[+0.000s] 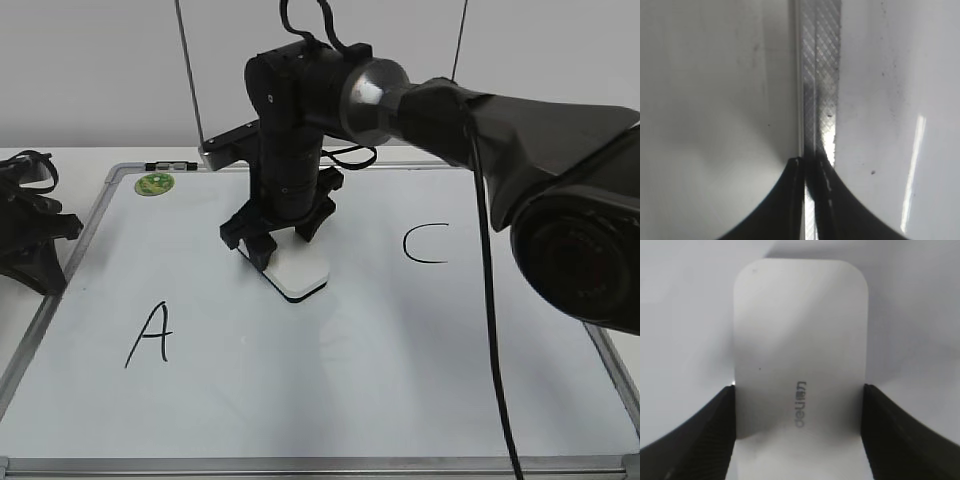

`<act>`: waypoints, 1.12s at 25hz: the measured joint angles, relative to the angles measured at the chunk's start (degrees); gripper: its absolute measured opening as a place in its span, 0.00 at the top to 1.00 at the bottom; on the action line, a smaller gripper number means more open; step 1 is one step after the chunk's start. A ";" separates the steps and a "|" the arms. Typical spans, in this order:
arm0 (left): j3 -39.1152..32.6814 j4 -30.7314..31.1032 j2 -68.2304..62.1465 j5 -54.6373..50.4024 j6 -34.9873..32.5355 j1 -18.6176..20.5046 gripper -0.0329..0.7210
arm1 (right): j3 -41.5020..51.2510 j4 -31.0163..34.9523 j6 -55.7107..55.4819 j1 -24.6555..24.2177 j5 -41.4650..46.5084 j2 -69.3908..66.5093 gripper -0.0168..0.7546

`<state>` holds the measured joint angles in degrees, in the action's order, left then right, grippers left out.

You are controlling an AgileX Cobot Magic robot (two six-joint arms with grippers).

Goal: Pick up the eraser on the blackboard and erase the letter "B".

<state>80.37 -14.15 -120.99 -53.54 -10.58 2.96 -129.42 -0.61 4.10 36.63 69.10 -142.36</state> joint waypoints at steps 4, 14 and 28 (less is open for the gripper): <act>0.00 0.00 0.00 -0.09 0.00 0.00 0.94 | 0.00 -1.09 0.00 -0.44 0.00 0.00 0.28; 0.00 -0.11 0.00 -0.09 0.00 0.00 0.94 | 0.00 -2.78 0.00 -7.80 0.00 0.00 0.28; 0.00 -0.11 0.00 -0.09 0.00 0.00 0.94 | 0.24 -4.07 0.00 -10.64 1.84 13.31 0.28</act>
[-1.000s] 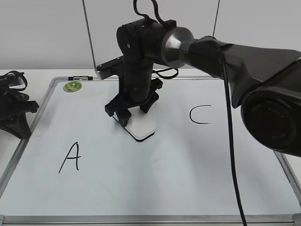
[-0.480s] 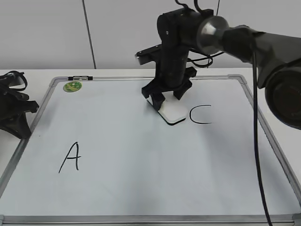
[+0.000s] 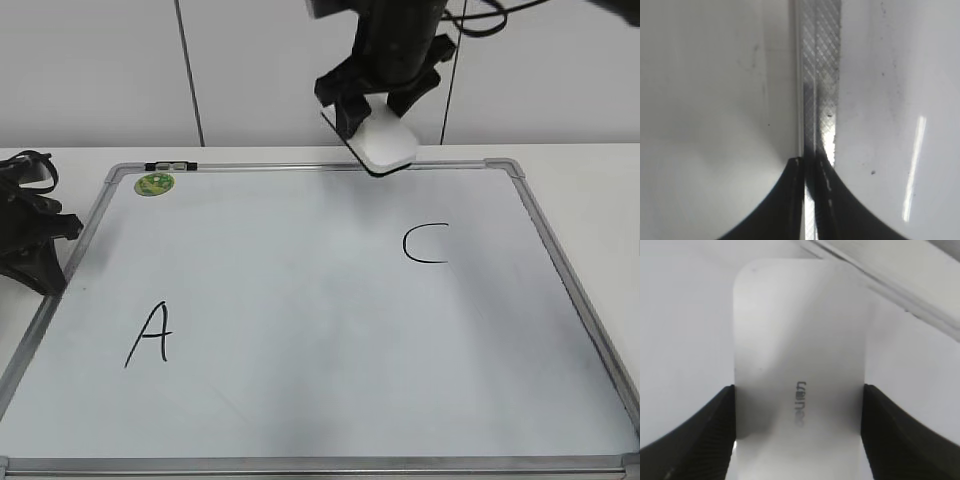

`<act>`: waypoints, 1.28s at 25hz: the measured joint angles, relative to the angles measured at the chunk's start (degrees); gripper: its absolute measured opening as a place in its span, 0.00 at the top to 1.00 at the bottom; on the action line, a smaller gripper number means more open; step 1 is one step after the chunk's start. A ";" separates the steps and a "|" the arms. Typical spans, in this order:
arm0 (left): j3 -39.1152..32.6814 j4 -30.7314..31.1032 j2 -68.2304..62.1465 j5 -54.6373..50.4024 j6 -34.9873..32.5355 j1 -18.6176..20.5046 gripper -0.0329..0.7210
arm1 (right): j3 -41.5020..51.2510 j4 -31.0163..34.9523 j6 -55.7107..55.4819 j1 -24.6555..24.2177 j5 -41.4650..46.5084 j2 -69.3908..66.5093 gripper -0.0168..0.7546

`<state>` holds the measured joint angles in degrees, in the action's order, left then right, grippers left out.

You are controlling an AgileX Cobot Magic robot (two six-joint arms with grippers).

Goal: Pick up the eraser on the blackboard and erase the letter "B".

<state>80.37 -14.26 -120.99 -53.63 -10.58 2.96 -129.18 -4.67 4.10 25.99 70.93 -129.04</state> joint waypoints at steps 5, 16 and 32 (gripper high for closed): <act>0.00 -0.09 0.00 0.00 0.00 0.00 0.94 | 5.47 -0.61 0.13 0.00 0.42 8.86 0.28; 0.00 -0.31 0.00 0.10 0.00 0.00 0.94 | 33.57 -0.42 -0.90 -11.01 0.46 26.68 0.28; 0.00 -0.42 0.00 -0.08 0.00 0.00 0.94 | 57.14 5.26 -1.75 -21.48 -21.03 29.17 0.28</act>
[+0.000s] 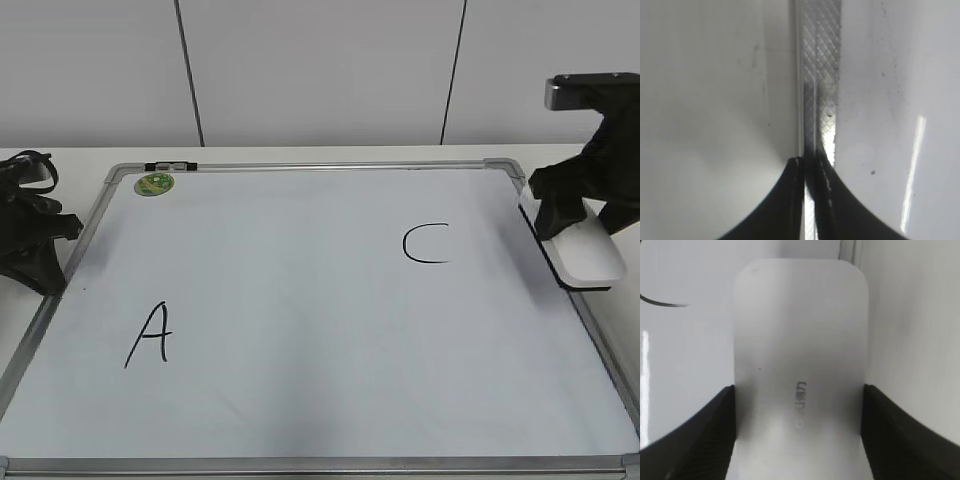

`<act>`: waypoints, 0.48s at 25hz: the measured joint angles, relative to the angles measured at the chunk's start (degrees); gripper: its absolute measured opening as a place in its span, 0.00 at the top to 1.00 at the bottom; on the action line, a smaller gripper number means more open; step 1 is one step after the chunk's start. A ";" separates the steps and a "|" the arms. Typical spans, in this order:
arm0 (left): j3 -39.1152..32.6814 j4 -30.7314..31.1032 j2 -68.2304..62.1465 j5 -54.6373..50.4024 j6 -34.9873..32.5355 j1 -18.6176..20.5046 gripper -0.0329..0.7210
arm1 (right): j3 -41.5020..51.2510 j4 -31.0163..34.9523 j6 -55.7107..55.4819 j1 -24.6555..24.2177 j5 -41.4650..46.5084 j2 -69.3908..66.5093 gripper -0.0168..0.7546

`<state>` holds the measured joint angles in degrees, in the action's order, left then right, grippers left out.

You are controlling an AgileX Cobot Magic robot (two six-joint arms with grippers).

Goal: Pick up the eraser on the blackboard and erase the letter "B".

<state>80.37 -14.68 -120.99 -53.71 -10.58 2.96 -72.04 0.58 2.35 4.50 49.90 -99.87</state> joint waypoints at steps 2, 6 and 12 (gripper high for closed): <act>0.00 0.00 0.00 0.00 0.00 0.00 0.94 | 0.00 0.00 -0.11 0.00 -1.01 -2.19 0.28; 0.00 0.00 0.00 0.00 0.00 0.00 0.94 | 0.00 0.00 -0.60 0.00 -2.88 -5.70 0.28; 0.00 0.00 0.00 0.00 0.00 0.00 0.94 | -0.34 0.00 -2.35 0.00 -4.90 -9.34 0.28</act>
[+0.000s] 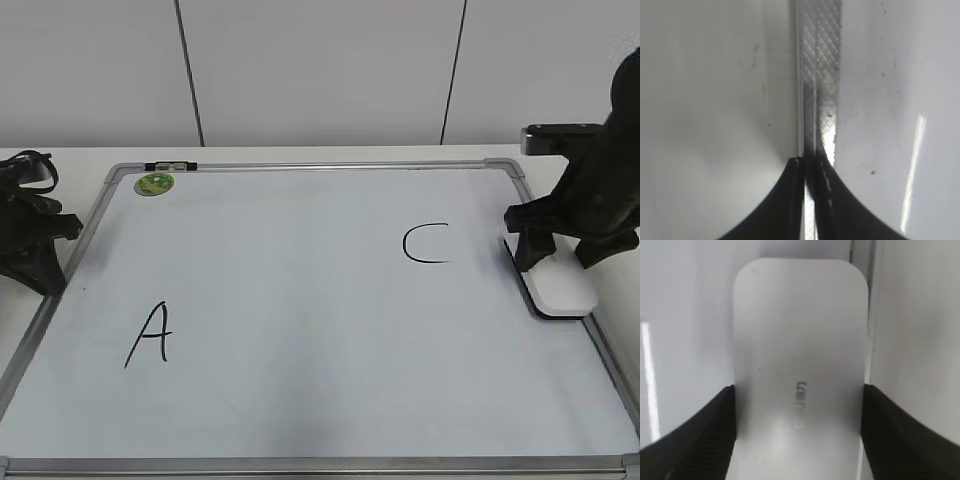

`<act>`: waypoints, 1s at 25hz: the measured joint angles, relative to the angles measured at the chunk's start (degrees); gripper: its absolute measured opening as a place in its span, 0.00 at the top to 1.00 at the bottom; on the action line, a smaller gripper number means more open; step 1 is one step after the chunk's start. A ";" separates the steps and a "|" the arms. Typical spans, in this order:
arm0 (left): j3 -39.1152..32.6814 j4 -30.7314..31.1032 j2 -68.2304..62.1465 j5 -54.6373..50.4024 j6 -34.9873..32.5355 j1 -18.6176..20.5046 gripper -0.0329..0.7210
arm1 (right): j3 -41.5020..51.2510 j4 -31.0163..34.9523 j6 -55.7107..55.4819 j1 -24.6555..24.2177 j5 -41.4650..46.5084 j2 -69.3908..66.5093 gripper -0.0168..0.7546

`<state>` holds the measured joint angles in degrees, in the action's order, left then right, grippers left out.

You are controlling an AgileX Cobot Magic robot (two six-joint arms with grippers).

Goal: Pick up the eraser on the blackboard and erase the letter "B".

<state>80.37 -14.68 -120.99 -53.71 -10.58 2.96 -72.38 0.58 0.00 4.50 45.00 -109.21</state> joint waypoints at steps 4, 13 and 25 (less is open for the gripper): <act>0.00 0.00 0.00 -0.05 0.00 0.00 0.94 | -0.13 0.00 -2.41 0.00 -0.14 -1.65 0.28; 0.00 0.00 0.00 -0.05 0.00 0.00 0.94 | -0.55 0.15 -3.89 0.00 -0.41 -1.66 0.20; 1.52 0.00 -0.41 -2.02 0.00 0.00 0.82 | -18.08 -0.07 -1.17 0.00 15.71 -1.66 0.19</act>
<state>81.89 -14.68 -121.40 -55.73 -10.58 2.96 -90.47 0.51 -1.17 4.50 60.71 -110.87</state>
